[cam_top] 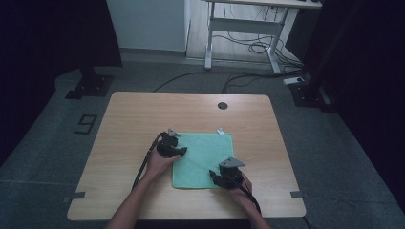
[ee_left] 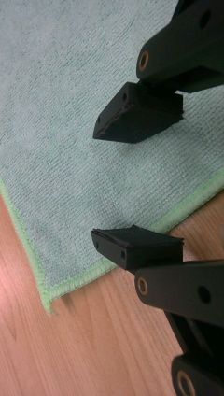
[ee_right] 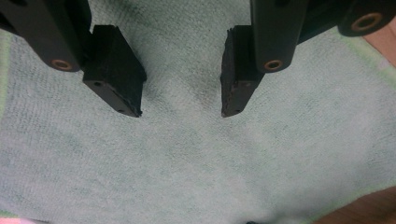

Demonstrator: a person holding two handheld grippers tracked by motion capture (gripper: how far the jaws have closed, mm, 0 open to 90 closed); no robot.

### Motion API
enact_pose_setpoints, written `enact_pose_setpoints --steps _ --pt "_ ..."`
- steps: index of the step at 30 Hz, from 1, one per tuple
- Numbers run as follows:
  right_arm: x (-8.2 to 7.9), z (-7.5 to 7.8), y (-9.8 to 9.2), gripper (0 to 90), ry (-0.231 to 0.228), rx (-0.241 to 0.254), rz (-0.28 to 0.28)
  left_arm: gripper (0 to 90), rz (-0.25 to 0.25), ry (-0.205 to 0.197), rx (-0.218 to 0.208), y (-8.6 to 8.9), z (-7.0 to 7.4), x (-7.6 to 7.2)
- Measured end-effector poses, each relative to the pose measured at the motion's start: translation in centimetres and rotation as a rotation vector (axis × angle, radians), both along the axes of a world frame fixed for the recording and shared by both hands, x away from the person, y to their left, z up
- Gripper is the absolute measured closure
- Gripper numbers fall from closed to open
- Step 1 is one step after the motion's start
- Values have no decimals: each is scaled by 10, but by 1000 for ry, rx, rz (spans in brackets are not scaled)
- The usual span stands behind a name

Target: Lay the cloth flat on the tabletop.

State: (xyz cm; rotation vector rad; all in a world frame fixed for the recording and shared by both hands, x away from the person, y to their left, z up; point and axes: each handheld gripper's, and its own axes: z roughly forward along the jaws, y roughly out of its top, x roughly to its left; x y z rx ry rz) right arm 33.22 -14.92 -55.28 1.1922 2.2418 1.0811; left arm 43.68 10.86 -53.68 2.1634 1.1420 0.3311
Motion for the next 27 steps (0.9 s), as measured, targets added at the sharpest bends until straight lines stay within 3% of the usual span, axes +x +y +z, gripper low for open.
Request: enact_pose_setpoints --steps 5,7,13,21,27 --pt "0 0 0 465 5 13 -2 454 7 -26 -17 6 9 -5" --pt "-1 4 1 466 -12 60 2 459 15 -56 -41 15 20 -9" --pt "-8 12 21 442 -39 91 67 444 28 -90 -39 28 37 -10" --pt "-16 19 50 427 -57 106 165 431 37 -111 -29 34 40 -6" --pt "-19 20 64 424 -59 118 198 440 41 -111 -27 34 44 -2"
